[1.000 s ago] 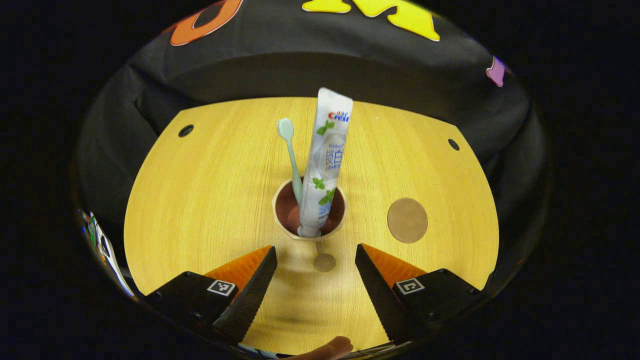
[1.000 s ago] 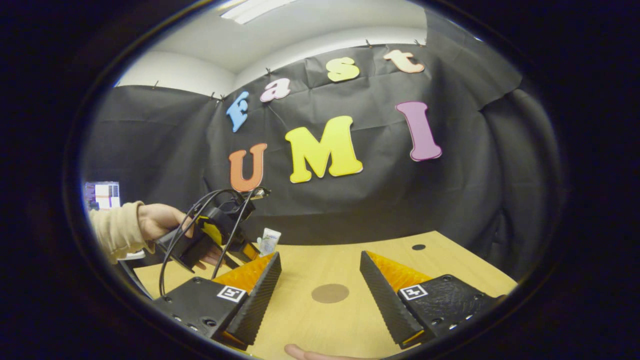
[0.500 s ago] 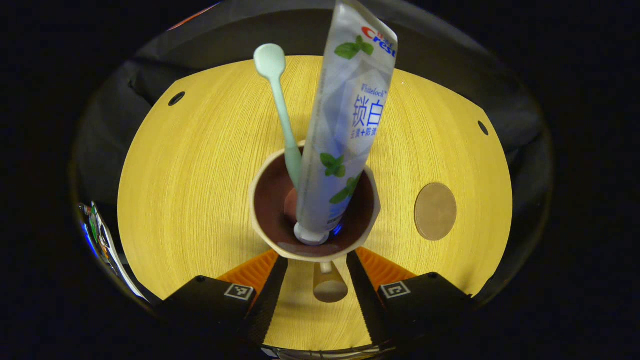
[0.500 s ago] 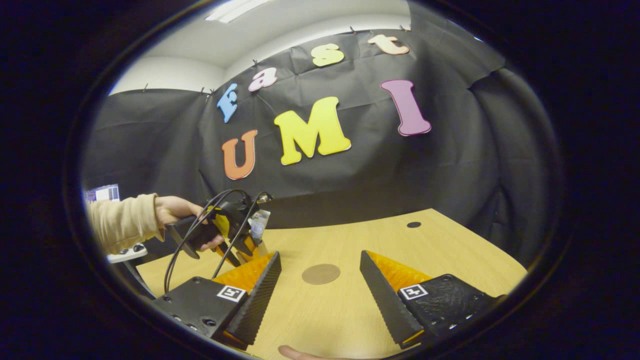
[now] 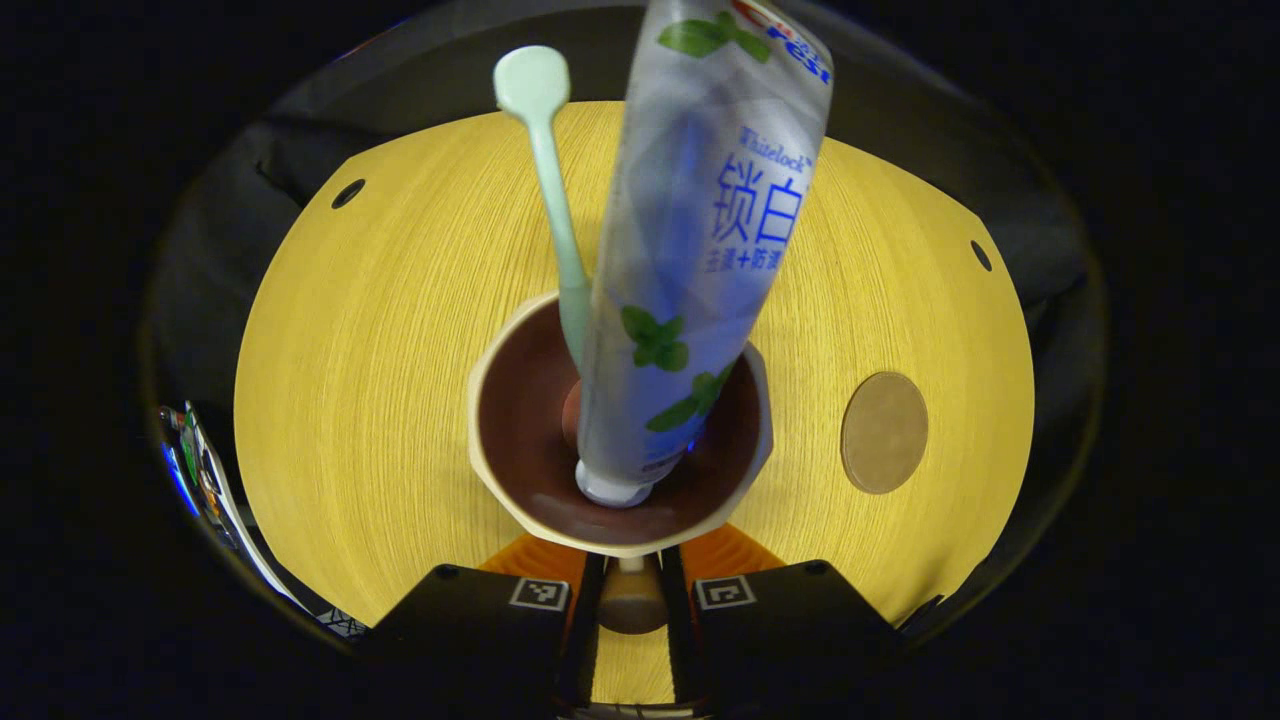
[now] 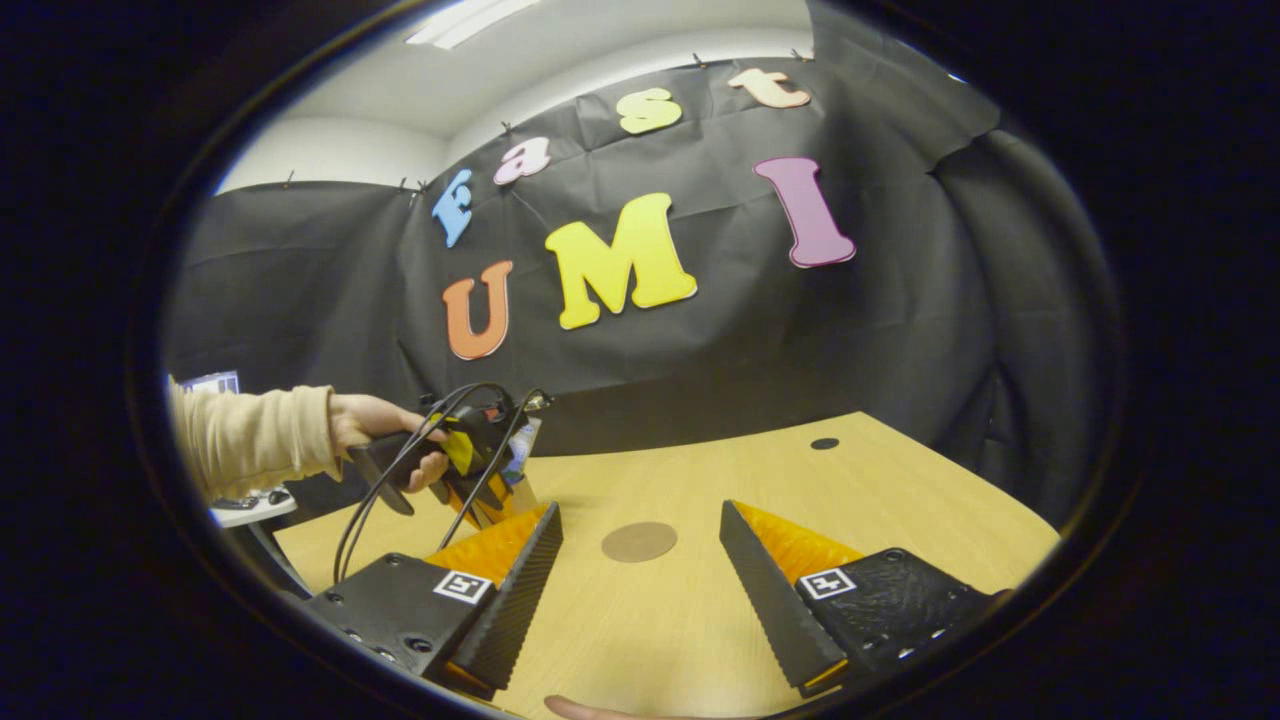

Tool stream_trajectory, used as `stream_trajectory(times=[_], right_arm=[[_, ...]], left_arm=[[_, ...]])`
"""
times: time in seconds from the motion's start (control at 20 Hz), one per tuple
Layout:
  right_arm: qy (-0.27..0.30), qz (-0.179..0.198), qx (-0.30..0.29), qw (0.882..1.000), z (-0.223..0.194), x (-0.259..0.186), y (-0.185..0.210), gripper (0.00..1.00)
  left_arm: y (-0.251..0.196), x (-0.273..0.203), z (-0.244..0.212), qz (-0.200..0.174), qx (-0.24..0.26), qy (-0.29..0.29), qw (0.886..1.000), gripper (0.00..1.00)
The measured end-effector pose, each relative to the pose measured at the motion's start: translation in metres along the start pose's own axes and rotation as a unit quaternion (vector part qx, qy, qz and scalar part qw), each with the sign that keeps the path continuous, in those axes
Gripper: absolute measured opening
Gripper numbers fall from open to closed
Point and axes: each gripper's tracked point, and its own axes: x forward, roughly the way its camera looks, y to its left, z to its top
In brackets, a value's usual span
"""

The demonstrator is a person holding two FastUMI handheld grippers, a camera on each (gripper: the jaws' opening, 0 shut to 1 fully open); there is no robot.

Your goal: Put the toothbrush and toothpaste on the desktop into the cup, then pick up the cup and place it on the coaster on the desktop.

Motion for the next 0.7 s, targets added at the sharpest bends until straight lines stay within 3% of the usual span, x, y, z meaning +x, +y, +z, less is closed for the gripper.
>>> stream_trajectory(times=[0.25, 0.3, 0.7], right_arm=[[0.004, 0.0, 0.006, 1.0, -0.003, 0.001, -0.001, 0.95], [0.005, -0.001, 0.005, 1.0, -0.005, 0.002, -0.001, 0.92], [0.015, -0.003, 0.001, 1.0, -0.013, 0.005, 0.002, 0.95]], left_arm=[[-0.015, -0.054, 0.007, -0.016, -0.012, 0.01, 1.0, 0.3], [-0.017, -0.068, 0.011, -0.013, -0.006, 0.003, 1.0, 0.3], [-0.076, -0.181, 0.065, -0.019, 0.046, -0.042, 0.998, 0.3]])
